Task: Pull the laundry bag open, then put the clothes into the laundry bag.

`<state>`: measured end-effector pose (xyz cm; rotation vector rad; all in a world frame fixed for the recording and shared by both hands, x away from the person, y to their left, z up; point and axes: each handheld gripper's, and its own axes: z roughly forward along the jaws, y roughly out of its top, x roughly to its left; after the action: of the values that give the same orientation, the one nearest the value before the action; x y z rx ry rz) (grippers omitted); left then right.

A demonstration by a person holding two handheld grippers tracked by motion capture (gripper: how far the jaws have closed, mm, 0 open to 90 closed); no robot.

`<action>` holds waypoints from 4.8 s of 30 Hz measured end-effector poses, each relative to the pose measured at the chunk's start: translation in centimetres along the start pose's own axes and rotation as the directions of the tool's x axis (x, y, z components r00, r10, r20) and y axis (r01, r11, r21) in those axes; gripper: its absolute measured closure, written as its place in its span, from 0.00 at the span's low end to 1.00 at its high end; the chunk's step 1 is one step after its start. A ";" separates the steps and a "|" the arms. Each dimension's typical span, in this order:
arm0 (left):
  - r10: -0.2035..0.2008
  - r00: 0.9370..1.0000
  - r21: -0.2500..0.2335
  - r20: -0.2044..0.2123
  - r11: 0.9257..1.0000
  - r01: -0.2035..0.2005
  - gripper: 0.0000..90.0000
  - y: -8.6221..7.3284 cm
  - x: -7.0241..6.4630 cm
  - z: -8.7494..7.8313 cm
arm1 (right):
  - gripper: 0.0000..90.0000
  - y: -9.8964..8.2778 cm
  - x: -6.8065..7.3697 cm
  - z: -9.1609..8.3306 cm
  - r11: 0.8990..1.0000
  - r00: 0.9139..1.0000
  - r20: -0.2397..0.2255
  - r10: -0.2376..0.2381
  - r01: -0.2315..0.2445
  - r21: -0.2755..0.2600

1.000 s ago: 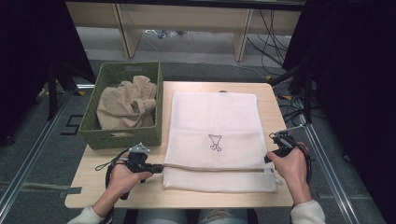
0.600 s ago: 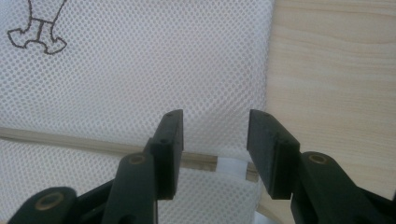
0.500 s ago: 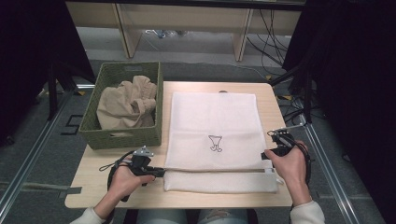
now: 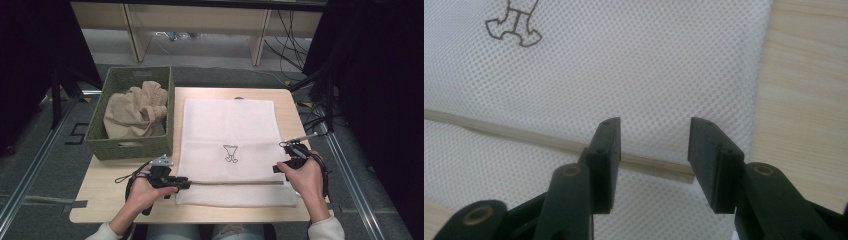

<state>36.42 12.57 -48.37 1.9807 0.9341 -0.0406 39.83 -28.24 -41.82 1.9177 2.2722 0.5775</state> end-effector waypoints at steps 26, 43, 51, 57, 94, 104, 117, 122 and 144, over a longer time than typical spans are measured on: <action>0.096 0.990 -0.142 -0.104 0.984 -0.110 0.51 0.6 0.2 -1.3 | 0.63 0.4 1.6 0.5 0.999 0.998 -0.026 -0.051 0.051 0.011; 0.102 0.987 -0.136 -0.121 0.984 -0.119 0.47 2.2 -0.2 -1.8 | 0.60 1.6 6.4 3.0 0.975 0.974 -0.079 -0.211 0.216 0.055; 0.107 0.988 -0.154 -0.107 0.980 -0.123 0.47 3.0 -0.1 -1.7 | 0.60 2.7 8.9 5.4 0.950 0.952 -0.107 -0.286 0.296 0.096; 0.096 0.990 -0.151 -0.106 0.982 -0.112 0.47 2.9 -0.1 -1.7 | 0.57 2.5 10.2 6.5 0.923 0.928 -0.152 -0.341 0.361 0.132; 0.107 0.989 -0.144 -0.101 0.982 -0.121 0.47 2.6 0.0 -1.7 | 0.54 1.6 10.4 8.7 0.853 0.870 -0.085 -0.486 0.493 0.172; 0.108 0.990 -0.141 -0.095 0.983 -0.121 0.47 2.5 0.0 -1.5 | 0.80 2.1 9.8 8.7 0.855 0.871 -0.052 -0.488 0.489 0.172; 0.116 0.990 -0.162 -0.078 0.978 -0.128 0.48 2.8 -0.3 -2.2 | 0.97 2.2 10.6 7.1 0.856 0.862 -0.015 -0.507 0.505 0.110; 0.138 0.987 -0.184 -0.078 0.971 -0.151 0.48 3.1 -0.6 -2.8 | 0.98 2.4 11.3 5.4 0.860 0.861 0.003 -0.508 0.507 0.059; 0.164 0.977 -0.345 -0.140 0.916 -0.203 0.45 4.8 -0.8 -6.2 | 0.98 3.5 12.7 0.8 0.860 0.885 0.078 -0.459 0.465 -0.210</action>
<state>36.87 15.25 -40.97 1.7312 0.7567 0.3263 40.84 -15.32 -39.37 1.2042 2.4063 0.6958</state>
